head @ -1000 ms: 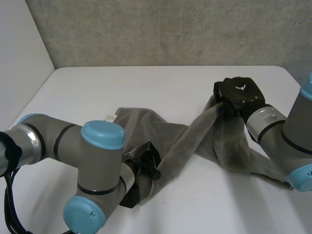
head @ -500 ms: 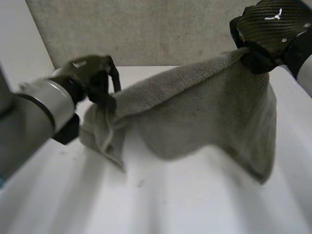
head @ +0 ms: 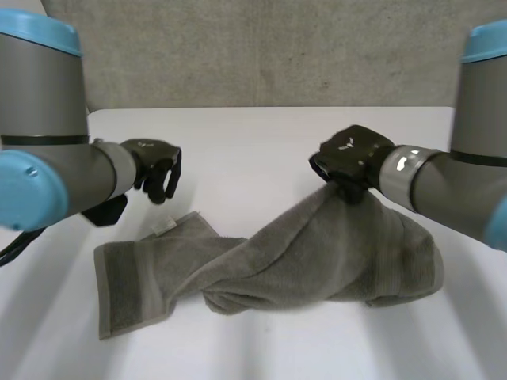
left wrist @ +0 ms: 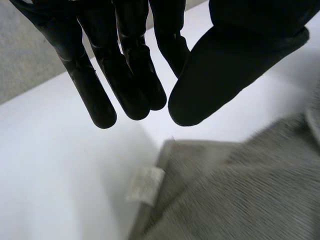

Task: Fold the towel.

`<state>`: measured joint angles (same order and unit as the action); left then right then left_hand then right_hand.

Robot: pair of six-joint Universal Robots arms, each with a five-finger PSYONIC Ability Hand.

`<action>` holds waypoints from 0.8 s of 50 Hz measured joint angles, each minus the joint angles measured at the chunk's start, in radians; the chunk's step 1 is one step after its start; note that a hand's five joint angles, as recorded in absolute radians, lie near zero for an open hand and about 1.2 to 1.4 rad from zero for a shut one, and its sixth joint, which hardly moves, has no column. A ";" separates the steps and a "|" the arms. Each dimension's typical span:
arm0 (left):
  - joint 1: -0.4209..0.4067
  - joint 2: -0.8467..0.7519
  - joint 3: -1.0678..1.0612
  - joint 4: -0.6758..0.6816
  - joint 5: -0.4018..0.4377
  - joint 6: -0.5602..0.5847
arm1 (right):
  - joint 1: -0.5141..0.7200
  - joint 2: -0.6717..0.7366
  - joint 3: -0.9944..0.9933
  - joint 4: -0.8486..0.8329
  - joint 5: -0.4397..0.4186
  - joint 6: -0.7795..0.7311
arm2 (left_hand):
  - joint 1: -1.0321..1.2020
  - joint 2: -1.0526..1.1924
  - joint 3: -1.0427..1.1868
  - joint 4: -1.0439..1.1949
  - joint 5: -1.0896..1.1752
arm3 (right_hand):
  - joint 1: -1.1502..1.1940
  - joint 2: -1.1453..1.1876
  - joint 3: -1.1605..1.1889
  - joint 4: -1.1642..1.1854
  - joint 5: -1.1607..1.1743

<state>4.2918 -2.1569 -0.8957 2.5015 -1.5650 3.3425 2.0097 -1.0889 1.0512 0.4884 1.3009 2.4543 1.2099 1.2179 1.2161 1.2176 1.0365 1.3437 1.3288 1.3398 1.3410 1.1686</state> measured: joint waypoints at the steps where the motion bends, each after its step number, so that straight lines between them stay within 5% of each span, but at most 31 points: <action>1: 0.000 -0.031 0.045 0.008 0.000 0.003 | 0.006 0.030 -0.031 -0.028 0.004 0.009 | 0.000 0.000 0.000 0.000 0.000 | 0.000 0.000 0.000 0.000 0.000; 10: 0.001 -0.153 0.452 0.236 -0.002 0.012 | 0.017 0.126 -0.264 -0.423 0.075 0.147 | 0.000 0.000 0.000 0.000 0.000 | 0.000 0.000 0.000 0.000 0.000; 17: 0.001 -0.098 0.504 0.381 -0.003 0.003 | 0.018 0.083 -0.295 -0.581 0.130 0.193 | -0.010 -0.016 -0.015 -0.008 -0.006 | 0.000 0.000 0.000 0.000 0.000; 28: 0.001 0.083 0.018 0.307 -0.005 -0.033 | 0.032 0.052 -0.150 -0.429 0.136 0.167 | -0.797 -0.811 -0.806 -0.810 -0.808 | 0.000 0.000 0.000 0.000 0.000; 40: -0.041 0.184 -0.533 0.530 -0.012 -0.094 | 0.026 0.033 0.031 -0.427 0.134 0.100 | -0.888 -0.901 -0.899 -0.898 -0.899 | 0.000 0.007 0.000 0.000 0.000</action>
<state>4.2506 -1.9732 -1.4284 3.0317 -1.5772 3.2482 2.0354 -1.0562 1.0826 0.0617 1.4352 2.5546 0.3214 0.3169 0.3170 0.3192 0.1373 1.3438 1.3355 1.3398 1.3410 1.1687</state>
